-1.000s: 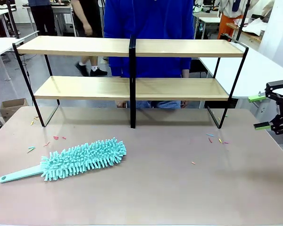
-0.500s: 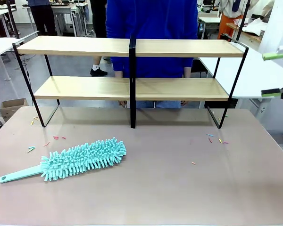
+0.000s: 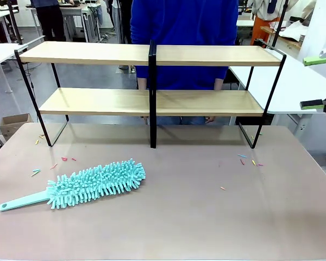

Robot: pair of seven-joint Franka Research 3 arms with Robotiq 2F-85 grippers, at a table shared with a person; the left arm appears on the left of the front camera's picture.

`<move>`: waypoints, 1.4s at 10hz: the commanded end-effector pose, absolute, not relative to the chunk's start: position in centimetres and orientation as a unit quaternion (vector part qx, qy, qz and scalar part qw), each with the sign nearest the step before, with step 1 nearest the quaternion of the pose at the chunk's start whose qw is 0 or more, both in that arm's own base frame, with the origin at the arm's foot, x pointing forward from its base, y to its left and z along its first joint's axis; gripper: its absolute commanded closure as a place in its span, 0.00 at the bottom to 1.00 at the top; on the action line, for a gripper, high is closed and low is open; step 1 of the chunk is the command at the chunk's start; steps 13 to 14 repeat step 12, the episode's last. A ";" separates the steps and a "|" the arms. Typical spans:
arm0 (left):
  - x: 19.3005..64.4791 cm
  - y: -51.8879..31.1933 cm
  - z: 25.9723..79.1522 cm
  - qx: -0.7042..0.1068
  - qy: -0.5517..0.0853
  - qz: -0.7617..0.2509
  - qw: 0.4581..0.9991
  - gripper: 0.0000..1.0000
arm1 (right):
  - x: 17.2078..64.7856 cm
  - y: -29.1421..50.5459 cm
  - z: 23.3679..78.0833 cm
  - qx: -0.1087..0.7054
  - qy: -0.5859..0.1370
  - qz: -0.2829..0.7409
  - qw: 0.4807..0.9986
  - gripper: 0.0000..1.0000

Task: Clean the shelves.
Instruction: Place the Duster on the table.

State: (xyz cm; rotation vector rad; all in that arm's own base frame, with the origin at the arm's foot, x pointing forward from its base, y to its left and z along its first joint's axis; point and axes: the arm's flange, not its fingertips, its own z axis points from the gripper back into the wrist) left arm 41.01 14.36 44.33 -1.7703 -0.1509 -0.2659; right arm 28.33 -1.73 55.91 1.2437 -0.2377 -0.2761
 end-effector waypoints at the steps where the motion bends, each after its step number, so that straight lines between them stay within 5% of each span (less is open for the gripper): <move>1: 40.5 14.1 44.0 -0.756 -0.062 -0.146 0.635 0.00 | 28.4 -1.7 56.1 0.580 -0.112 -0.125 0.797 0.00; 14: 40.5 14.1 44.0 -0.756 -0.062 -0.146 0.635 0.00 | 28.4 -1.7 56.1 0.580 -0.112 -0.125 0.797 0.00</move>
